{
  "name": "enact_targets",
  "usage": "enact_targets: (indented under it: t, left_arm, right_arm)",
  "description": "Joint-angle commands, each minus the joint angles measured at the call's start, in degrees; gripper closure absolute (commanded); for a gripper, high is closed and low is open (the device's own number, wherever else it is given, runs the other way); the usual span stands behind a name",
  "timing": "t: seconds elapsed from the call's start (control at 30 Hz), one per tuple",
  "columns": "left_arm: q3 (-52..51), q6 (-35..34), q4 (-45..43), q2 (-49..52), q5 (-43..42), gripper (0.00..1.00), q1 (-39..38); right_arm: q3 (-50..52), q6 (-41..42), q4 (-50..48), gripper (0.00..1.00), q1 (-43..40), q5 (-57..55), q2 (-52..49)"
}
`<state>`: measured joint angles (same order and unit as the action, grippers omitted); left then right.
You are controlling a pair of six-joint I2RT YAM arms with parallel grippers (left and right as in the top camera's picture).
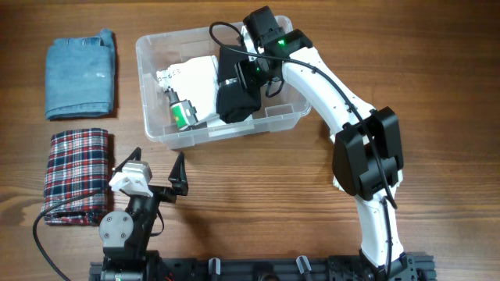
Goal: Pack container
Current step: 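Release the black garment beside the T-shirt and raise the gripper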
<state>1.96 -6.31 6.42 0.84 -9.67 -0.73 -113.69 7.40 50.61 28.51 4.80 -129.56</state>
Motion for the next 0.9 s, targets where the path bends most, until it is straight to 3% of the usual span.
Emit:
enact_targets:
  t: [0.0, 0.37, 0.63, 0.87]
  left_arm:
    - [-0.20, -0.33, 0.13, -0.31, 0.33, 0.00, 0.37]
    - [-0.20, -0.33, 0.13, -0.31, 0.33, 0.00, 0.37]
    - [-0.20, -0.35, 0.13, -0.31, 0.33, 0.00, 0.37]
    - [-0.20, -0.33, 0.13, -0.31, 0.33, 0.00, 0.37]
  right_arm:
    - [-2.99, -1.46, -0.02, 0.33, -0.13, -5.16, 1.73]
    - [-12.70, -1.49, 4.59, 0.26, -1.20, -17.11, 6.16]
    - [-12.87, -2.05, 13.86, 0.27, -5.95, -16.02, 6.01]
    - [-9.38, -1.33, 14.82, 0.31, -7.39, -13.03, 5.79]
